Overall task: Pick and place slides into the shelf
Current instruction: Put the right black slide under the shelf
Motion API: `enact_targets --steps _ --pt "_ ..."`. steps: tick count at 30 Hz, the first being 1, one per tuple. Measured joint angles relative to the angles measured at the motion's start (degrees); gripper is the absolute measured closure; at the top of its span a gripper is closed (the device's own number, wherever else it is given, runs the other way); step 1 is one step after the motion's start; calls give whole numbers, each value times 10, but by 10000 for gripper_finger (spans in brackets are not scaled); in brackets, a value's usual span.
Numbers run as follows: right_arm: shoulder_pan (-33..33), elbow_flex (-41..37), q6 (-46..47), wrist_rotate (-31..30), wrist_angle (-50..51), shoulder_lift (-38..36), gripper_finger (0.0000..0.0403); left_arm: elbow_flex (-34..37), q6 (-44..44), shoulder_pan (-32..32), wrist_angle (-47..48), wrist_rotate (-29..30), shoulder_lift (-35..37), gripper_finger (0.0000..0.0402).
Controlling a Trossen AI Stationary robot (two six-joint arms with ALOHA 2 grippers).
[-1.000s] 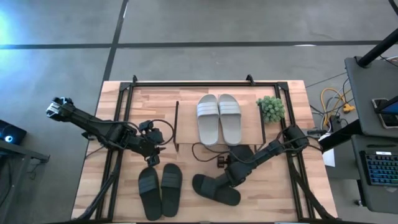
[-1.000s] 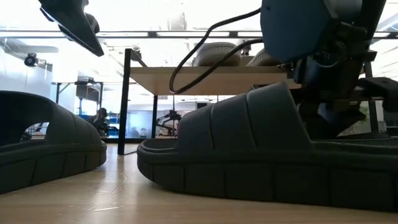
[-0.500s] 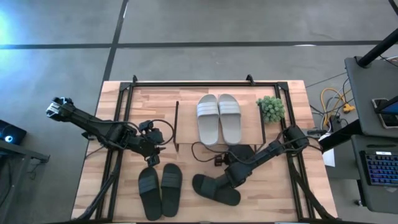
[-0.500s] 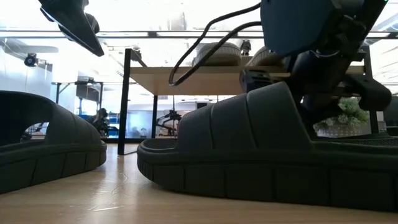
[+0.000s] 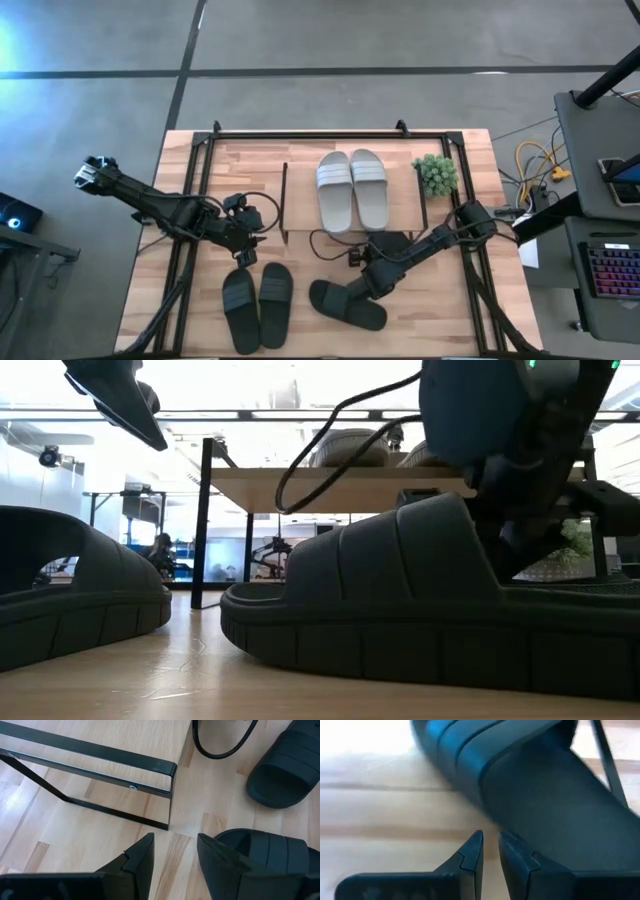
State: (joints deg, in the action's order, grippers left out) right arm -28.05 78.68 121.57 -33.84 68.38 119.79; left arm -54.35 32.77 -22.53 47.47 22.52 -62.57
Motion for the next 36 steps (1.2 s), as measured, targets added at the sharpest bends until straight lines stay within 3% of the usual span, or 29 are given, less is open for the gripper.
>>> enact_targets --steps 7,12,15,21,25,31,36 --pt "-47 57 -67 -13 14 -38 349 0 0 0 0 0 0 267" --pt "-88 55 90 89 143 -50 349 0 -1 0 -5 0 0 267" --pt "-101 46 91 117 156 -50 349 1 -1 0 -5 0 0 267" --pt "-93 21 84 112 212 -45 349 4 -3 -5 -5 0 0 267" --pt "-71 -13 48 124 186 -45 349 5 -3 -10 -4 0 0 267" --pt "-51 -58 -34 130 36 -47 349 5 -2 -20 -3 0 0 267" --pt "-50 -43 -8 119 20 -46 349 6 -1 -27 0 0 0 267"
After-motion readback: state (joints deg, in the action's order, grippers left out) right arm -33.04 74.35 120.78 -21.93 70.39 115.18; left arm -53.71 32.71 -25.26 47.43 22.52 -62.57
